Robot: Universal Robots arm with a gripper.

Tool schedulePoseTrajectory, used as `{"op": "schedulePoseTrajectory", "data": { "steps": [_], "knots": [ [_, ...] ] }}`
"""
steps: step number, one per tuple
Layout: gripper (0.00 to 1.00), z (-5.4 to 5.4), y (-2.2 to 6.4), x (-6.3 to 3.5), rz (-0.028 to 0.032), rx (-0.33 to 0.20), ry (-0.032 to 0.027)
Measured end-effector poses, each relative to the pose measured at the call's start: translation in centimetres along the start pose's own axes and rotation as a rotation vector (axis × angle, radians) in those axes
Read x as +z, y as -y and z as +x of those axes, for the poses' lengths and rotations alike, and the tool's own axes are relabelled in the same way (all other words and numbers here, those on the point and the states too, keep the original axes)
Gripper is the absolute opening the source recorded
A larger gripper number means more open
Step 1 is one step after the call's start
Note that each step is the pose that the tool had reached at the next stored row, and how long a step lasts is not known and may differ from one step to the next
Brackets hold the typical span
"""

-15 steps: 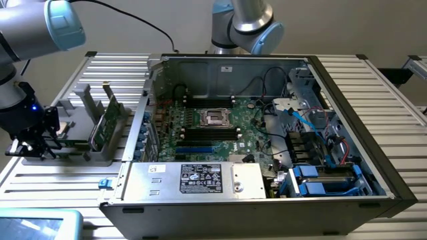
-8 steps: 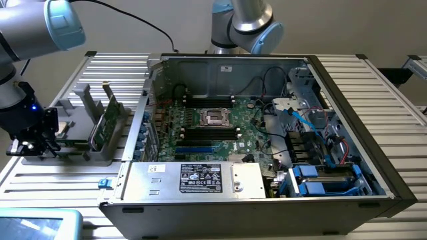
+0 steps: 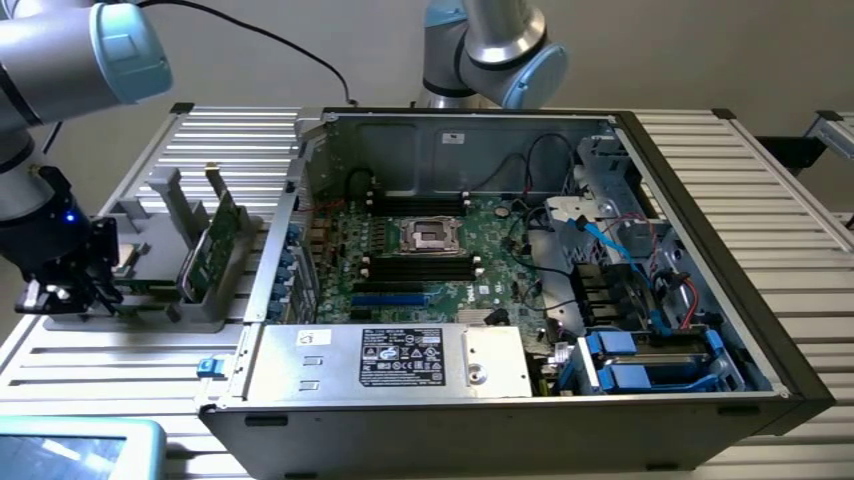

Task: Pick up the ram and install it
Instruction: 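Pick up the ram and move it above insertion slot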

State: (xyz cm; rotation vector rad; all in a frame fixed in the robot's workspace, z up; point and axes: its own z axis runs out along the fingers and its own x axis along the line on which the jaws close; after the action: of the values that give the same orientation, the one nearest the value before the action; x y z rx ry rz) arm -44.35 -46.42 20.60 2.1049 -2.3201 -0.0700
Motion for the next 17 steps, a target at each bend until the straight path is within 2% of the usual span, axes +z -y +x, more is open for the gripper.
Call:
{"op": "schedulePoseTrajectory", "data": {
  "steps": [6, 17],
  "knots": [
    [0.22, 0.0, 0.01, 0.16, 0.0026, 0.0, 0.0007],
    [0.2, 0.0, 0.0, 0.17, 0.0027, 0.0, 0.0008]
  ]
}}
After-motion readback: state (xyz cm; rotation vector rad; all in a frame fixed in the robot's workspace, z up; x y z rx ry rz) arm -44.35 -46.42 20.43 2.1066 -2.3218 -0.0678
